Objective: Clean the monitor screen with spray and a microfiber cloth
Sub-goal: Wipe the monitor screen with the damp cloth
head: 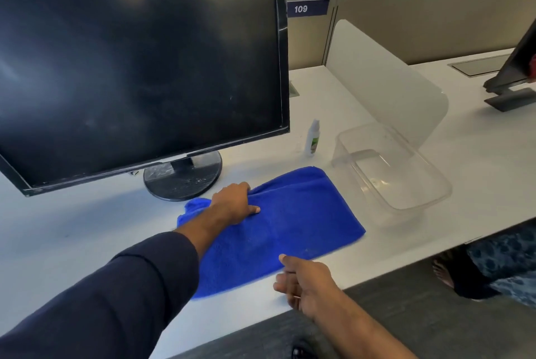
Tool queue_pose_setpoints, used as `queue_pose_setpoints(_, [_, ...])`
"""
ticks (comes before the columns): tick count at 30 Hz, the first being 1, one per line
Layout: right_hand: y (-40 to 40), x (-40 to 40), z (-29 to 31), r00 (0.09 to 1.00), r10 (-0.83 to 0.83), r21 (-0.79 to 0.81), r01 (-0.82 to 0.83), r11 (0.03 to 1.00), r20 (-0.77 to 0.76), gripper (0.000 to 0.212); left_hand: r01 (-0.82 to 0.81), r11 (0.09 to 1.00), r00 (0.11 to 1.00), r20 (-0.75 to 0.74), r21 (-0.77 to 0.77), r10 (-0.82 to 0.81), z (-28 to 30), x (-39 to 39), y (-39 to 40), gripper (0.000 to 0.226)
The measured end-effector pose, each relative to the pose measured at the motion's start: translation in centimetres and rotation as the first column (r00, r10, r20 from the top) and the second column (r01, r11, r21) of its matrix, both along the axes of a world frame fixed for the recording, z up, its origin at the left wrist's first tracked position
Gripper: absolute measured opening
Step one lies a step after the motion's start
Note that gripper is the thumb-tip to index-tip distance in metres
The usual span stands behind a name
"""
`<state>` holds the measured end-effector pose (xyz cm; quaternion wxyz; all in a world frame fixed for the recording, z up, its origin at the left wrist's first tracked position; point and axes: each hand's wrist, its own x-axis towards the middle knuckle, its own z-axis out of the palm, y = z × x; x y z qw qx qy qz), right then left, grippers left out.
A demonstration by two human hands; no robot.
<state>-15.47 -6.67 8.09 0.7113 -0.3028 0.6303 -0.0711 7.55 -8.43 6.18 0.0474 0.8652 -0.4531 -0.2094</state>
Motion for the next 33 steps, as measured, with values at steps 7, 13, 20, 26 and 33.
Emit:
queue_pose_setpoints(7, [0.4,2.1,0.6,0.999,0.01,-0.005,-0.009,1.0,0.033,0.01,-0.076,0.997,0.988,-0.136,-0.023,0.072,1.4,0.9,1.8,0.03])
queue_pose_setpoints(13, [-0.8,1.1,2.3,0.987,-0.026,-0.202,0.058,0.978,0.158,0.011,-0.412,0.907,0.735,-0.618,-0.082,0.278,4.1,1.9,4.6,0.039])
queue_pose_setpoints(20, [-3.2,1.4,4.8,0.964,-0.063,-0.498,0.188,0.847,0.257,0.015,-0.631,0.728,0.553,-0.813,-0.267,0.181,7.5,1.5,7.4,0.023])
queue_pose_setpoints(26, [-4.9,1.7,7.6,0.967,0.023,-0.683,0.164,0.712,0.256,0.023,-0.737,0.541,0.55,-0.824,-0.404,0.134,9.7,0.8,9.0,0.045])
queue_pose_setpoints(33, [-6.4,2.7,10.4,0.945,0.327,-0.856,-0.167,0.489,0.002,0.038,-0.481,0.621,0.844,-0.518,-0.619,0.137,11.9,1.2,11.3,0.036])
